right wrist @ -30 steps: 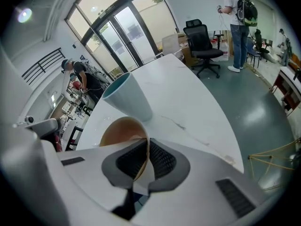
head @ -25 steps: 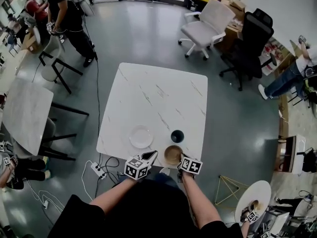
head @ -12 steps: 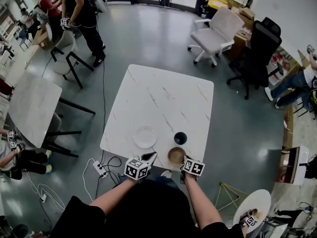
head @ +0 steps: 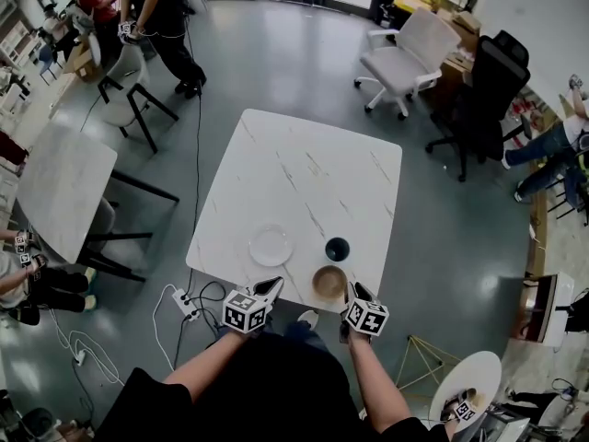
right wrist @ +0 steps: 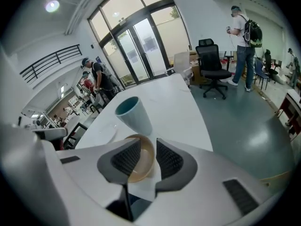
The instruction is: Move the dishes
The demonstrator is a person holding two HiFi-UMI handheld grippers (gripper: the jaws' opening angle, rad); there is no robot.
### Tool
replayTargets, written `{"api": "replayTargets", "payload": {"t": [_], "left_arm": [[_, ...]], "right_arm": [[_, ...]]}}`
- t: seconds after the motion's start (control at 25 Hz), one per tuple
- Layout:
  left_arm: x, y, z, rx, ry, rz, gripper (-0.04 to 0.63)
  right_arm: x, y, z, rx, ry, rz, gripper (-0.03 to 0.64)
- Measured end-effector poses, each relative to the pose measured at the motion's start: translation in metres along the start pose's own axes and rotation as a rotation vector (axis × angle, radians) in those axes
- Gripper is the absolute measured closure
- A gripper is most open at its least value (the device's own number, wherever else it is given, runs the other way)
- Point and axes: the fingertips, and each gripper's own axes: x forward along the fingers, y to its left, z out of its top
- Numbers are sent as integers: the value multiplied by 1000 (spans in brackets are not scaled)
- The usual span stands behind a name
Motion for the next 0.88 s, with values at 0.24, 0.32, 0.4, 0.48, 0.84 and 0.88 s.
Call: {"api": "replayTargets", "payload": {"t": [0.24,0.32,0.4,0.48,0.84,0.88], "left_arm": [[-14,40,9,-51,-12,56,577],[-19,55,15,-66,-15,50,578],[-24,70,19,-74,-14,38,578],[-28,88,25,-71,-4,26,577],[-44,162,33,-67,87,-102,575],[-42,168,31,-68,104,-116,575]], "right_arm": [[-6,93,-5,-36,14,177,520],[2,129,-7,-50,32,237,520],[14,156,-2,-55,43,266,520],[31,175,8,-56,44,255,520],[106,187,40,-47,79,75,505],[112,185,37,-46,98,65,503]]}}
